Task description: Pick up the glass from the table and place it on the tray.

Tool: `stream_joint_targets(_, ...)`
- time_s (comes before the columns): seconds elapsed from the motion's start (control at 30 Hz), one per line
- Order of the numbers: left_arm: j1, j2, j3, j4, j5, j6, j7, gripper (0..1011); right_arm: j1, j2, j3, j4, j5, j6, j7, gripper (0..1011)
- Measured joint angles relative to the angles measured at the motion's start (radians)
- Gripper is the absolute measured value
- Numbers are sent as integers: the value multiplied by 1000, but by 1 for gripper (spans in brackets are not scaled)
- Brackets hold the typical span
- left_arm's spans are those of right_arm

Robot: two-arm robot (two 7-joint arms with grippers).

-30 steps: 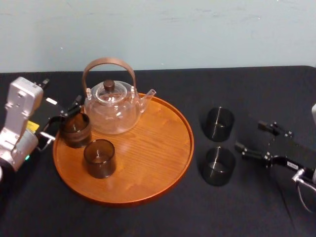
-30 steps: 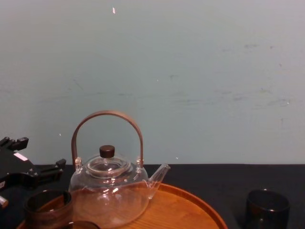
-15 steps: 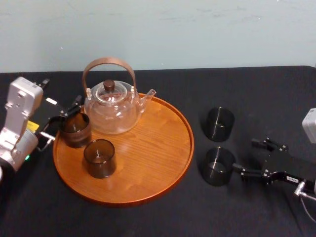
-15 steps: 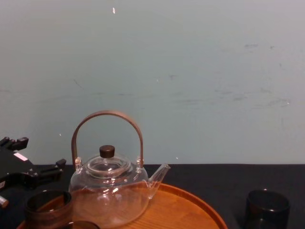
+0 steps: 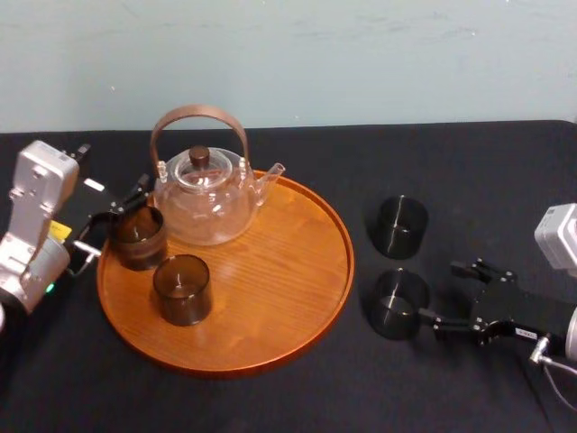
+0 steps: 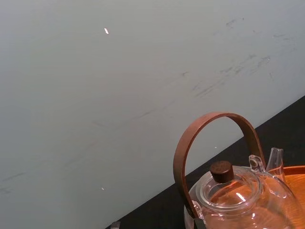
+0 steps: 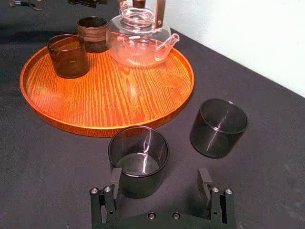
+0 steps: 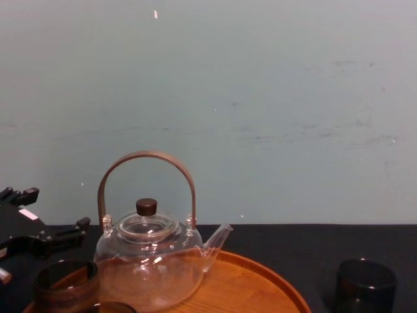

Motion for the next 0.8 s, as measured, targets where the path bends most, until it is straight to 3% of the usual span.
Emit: stream_joint_targets(0.8, 0, 0, 0, 0, 0, 0, 0, 1001, 30, -14, -40, -4, -34, -26, 36, 1002)
